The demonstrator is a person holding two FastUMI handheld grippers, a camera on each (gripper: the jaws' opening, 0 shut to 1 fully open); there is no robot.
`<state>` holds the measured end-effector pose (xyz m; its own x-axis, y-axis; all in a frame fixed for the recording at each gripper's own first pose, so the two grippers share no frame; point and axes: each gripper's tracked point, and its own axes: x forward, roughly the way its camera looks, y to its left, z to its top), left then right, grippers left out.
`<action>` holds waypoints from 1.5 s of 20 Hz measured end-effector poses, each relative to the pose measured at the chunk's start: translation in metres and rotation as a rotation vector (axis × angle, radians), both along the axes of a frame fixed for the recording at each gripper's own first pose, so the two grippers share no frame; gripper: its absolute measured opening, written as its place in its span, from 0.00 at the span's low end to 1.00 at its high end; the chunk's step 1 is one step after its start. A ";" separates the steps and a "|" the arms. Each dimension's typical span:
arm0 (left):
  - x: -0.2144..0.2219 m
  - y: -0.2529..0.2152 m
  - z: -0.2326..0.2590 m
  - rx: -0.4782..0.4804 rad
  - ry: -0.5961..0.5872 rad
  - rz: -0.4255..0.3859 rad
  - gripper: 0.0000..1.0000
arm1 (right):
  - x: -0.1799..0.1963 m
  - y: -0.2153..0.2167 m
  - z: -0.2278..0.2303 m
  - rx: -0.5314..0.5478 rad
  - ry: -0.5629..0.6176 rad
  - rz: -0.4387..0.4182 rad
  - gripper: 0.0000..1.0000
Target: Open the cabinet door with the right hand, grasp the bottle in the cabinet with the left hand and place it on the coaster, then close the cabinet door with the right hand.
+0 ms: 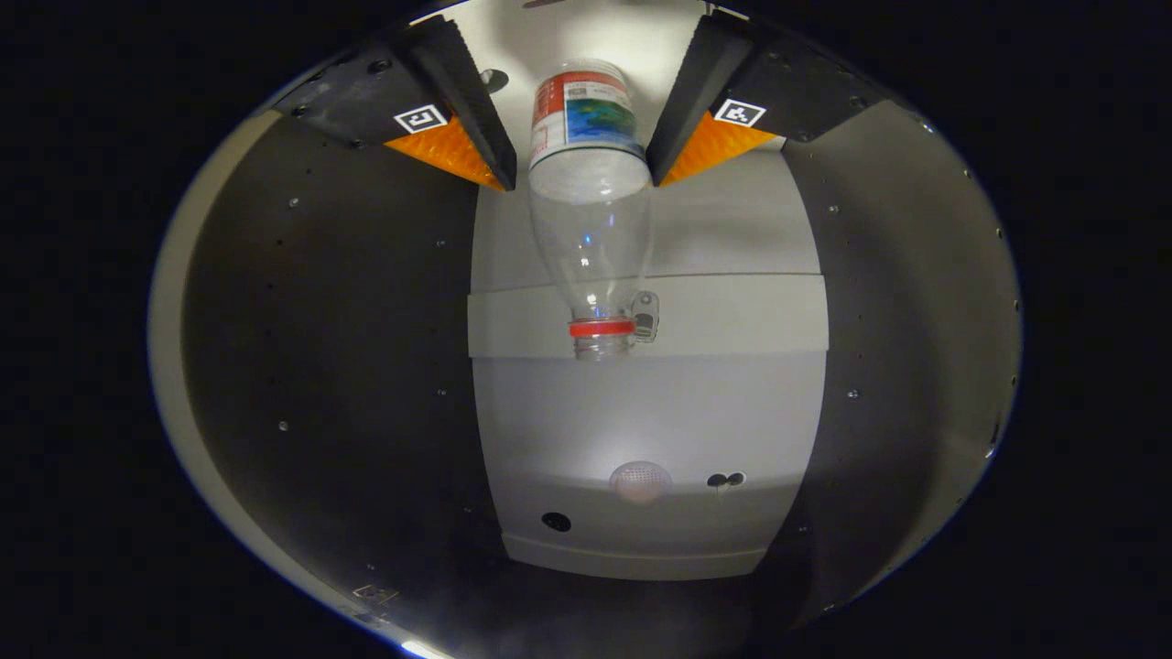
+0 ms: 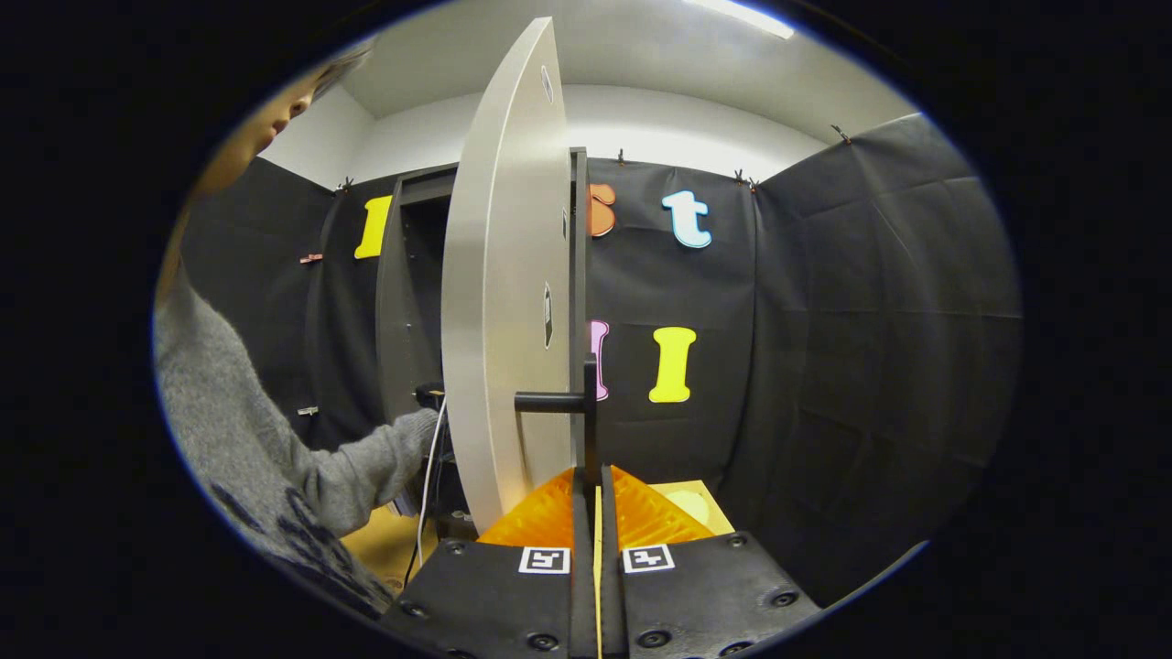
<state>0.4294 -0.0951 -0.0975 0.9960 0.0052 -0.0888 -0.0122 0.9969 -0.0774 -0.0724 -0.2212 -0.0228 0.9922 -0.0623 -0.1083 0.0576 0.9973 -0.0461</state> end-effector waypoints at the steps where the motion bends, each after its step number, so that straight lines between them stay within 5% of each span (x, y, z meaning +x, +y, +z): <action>1: 0.004 -0.002 -0.003 0.018 0.007 -0.002 0.94 | 0.000 0.000 -0.001 0.000 0.003 0.000 0.07; 8: -0.001 -0.021 0.000 -0.060 0.004 -0.057 0.77 | 0.000 -0.001 -0.001 0.001 0.002 -0.004 0.07; 14: -0.087 -0.020 0.041 -0.111 -0.053 -0.103 0.78 | 0.001 -0.002 -0.001 0.024 -0.006 -0.024 0.07; 17: -0.133 -0.006 0.068 -0.041 -0.115 -0.089 0.78 | 0.000 -0.003 -0.002 0.036 -0.007 -0.054 0.07; 21: -0.187 -0.006 0.083 -0.074 -0.122 -0.163 0.77 | -0.003 -0.020 -0.015 -0.079 0.074 -0.181 0.16; 26: -0.244 0.009 0.084 -0.073 -0.115 -0.210 0.77 | -0.003 -0.013 0.000 -0.153 0.085 -0.318 0.13; 28: -0.265 0.016 0.074 -0.078 -0.094 -0.225 0.77 | -0.002 0.016 0.009 -0.142 0.052 -0.297 0.36; 30: -0.284 0.020 0.067 -0.101 -0.084 -0.253 0.77 | -0.005 0.057 0.020 -0.153 -0.008 -0.245 0.37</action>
<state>0.1449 -0.0753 -0.0305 0.9685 -0.2488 0.0068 0.2464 0.9547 -0.1671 -0.0772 -0.1640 -0.0032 0.9463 -0.3151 -0.0719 0.2966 0.9352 -0.1936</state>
